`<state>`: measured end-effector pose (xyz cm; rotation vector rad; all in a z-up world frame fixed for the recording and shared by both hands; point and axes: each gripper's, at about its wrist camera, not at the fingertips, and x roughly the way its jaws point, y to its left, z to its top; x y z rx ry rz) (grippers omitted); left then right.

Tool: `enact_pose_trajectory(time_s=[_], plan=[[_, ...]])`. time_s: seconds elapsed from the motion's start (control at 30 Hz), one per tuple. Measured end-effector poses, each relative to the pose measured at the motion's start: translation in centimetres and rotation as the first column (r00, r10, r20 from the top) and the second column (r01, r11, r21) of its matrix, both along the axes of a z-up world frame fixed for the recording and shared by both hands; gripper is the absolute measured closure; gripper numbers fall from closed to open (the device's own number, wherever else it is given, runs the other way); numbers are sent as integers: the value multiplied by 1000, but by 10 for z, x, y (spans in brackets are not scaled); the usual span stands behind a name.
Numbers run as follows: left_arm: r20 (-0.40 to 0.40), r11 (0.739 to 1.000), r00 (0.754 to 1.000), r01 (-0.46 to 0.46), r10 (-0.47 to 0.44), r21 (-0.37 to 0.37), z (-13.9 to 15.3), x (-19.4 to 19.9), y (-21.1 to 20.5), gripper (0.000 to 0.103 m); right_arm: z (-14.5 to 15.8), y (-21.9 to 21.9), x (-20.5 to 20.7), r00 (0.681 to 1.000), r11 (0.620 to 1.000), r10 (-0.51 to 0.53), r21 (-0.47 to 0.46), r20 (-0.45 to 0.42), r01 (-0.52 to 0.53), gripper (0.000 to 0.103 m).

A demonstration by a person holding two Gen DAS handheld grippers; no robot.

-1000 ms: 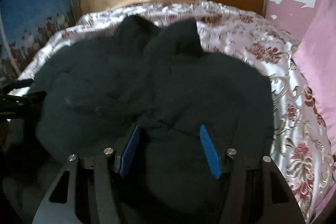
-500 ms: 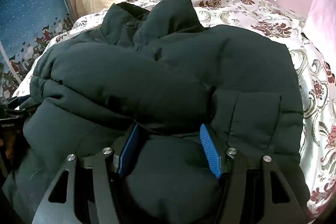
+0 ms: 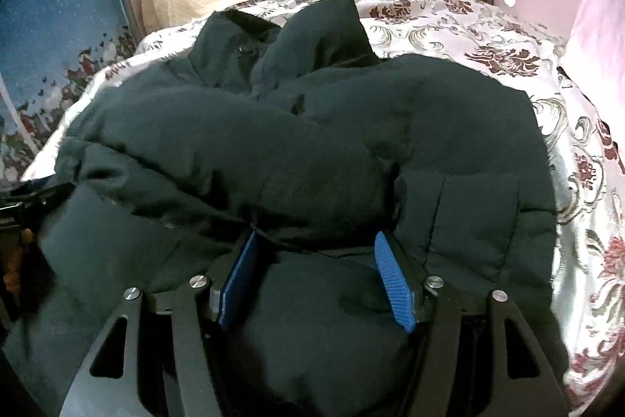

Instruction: Fold large clothes

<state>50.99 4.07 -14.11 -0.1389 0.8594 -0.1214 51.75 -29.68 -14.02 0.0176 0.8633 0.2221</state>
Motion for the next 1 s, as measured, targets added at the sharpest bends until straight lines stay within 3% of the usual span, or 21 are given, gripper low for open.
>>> enact_pose_trajectory(time_s=[0.17, 0.33, 0.47, 0.63, 0.77, 0.83, 0.9, 0.93, 0.97, 1.0], plan=[[15, 997, 999, 40, -39, -70, 39, 12, 15, 0, 46, -13, -2, 1000, 999, 1, 37, 12, -2, 22], [-80, 983, 997, -2, -13, -181, 56, 78, 21, 0, 75, -7, 34, 1000, 999, 14, -48, -5, -14, 13], [-94, 976, 996, -25, 4, -217, 54, 142, 14, 0, 82, 6, 87, 997, 996, -50, -70, -59, 46, 13], [-78, 978, 997, -28, 12, -208, 47, 210, -10, 0, 87, 17, 152, 987, 988, -156, 12, -23, 157, 13], [-58, 983, 998, -47, 37, -177, 38, 241, -26, 3, 82, 20, 198, 973, 970, -233, 67, 4, 232, 13], [-51, 986, 998, -48, 40, -160, 35, 250, -31, 13, 74, 25, 214, 968, 965, -251, 74, -2, 250, 16], [-56, 989, 998, -45, 37, -139, 31, 258, -35, 41, 63, 30, 230, 965, 963, -261, 60, -31, 263, 27], [-57, 990, 998, -37, 29, -139, 29, 260, -37, 47, 60, 32, 234, 964, 963, -262, 54, -43, 264, 41], [-55, 988, 998, -21, 12, -152, 28, 261, -38, 62, 55, 35, 239, 962, 962, -266, 48, -59, 269, 51], [-51, 986, 999, -3, -5, -166, 29, 260, -39, 85, 53, 36, 239, 961, 961, -269, 54, -67, 273, 59]])
